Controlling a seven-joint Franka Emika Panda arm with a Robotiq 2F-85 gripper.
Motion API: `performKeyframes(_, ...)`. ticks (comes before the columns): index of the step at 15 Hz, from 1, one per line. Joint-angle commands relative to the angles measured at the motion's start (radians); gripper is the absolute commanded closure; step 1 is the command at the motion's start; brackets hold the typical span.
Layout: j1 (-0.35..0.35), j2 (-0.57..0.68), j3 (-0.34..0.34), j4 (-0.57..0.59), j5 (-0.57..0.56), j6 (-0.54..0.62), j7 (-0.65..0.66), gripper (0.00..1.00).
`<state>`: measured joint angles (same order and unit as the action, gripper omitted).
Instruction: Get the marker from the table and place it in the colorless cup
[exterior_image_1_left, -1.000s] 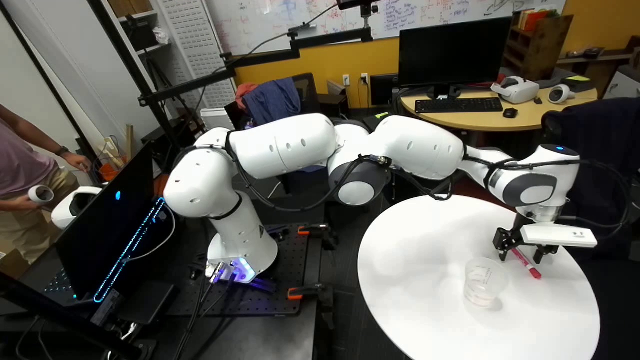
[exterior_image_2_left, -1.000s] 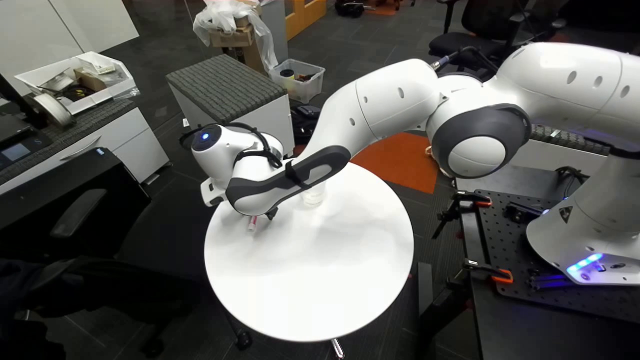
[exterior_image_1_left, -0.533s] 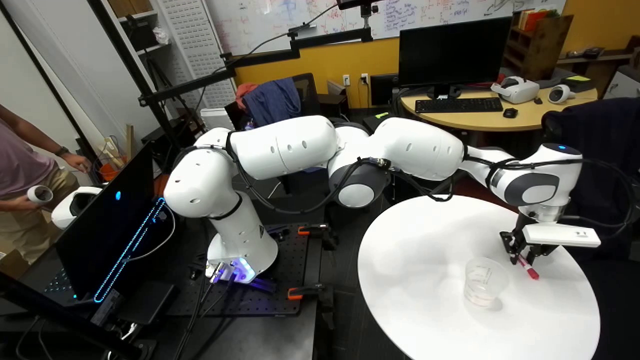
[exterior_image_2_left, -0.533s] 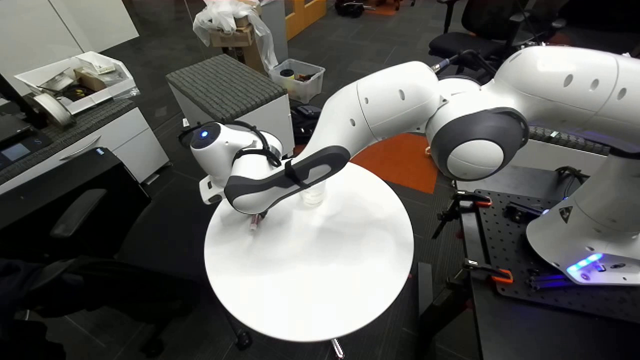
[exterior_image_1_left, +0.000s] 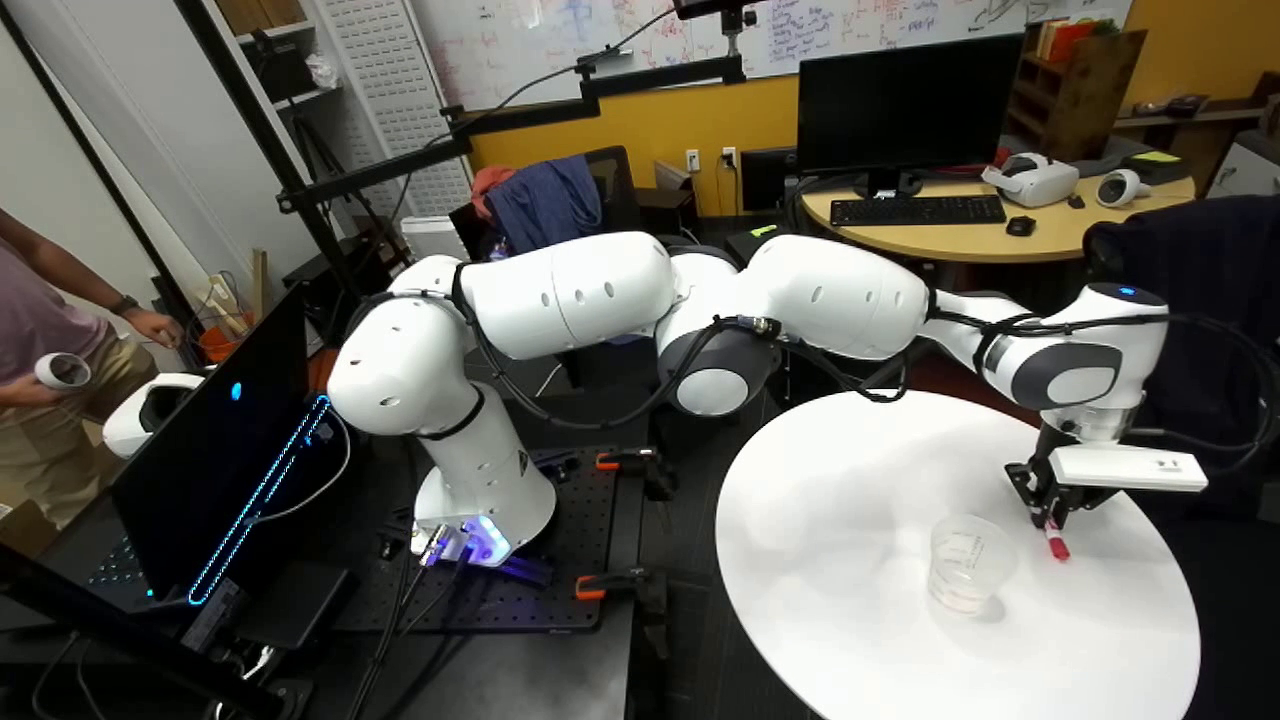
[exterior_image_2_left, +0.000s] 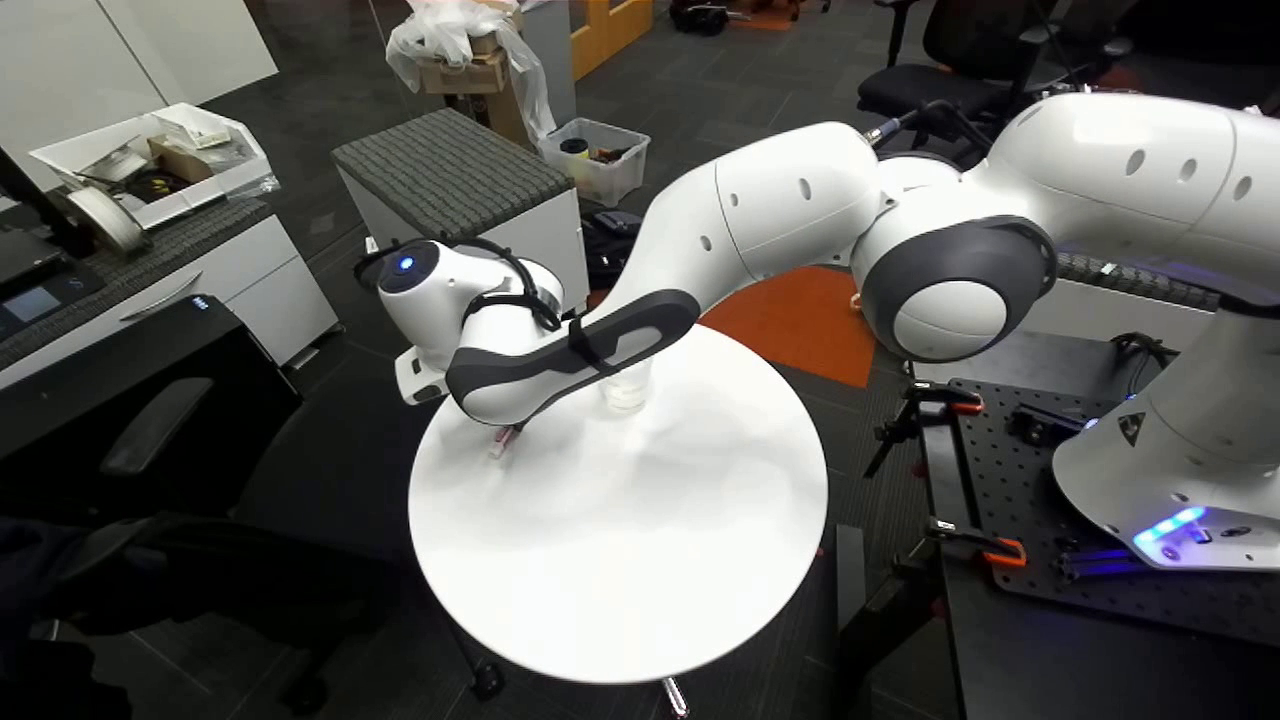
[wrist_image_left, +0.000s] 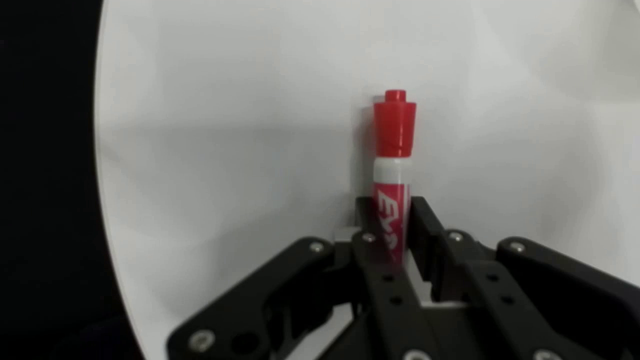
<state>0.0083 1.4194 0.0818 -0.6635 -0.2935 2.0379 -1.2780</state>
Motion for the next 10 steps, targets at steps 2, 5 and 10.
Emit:
performKeyframes(2,0.015,-0.025,-0.016,0.036,-0.011,-0.033,0.026,0.95)
performKeyframes(5,0.020,-0.049,-0.025,0.044,-0.016,-0.046,0.064,0.95)
performKeyframes(10,0.035,-0.106,-0.056,0.036,-0.039,-0.067,0.148,0.95)
